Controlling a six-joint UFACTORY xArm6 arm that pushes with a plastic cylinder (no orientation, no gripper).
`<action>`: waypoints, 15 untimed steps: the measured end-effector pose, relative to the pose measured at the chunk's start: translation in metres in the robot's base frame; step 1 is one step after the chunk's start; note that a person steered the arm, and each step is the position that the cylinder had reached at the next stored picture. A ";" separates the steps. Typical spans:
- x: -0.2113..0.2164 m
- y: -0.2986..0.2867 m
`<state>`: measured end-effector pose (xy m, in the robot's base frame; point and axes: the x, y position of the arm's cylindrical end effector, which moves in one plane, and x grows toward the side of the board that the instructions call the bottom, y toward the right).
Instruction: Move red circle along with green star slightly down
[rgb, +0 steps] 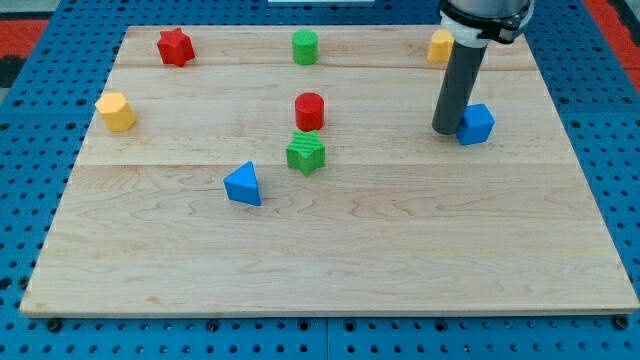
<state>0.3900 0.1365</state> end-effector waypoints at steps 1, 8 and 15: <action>-0.028 -0.048; -0.071 -0.075; 0.000 -0.192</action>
<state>0.3904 -0.0555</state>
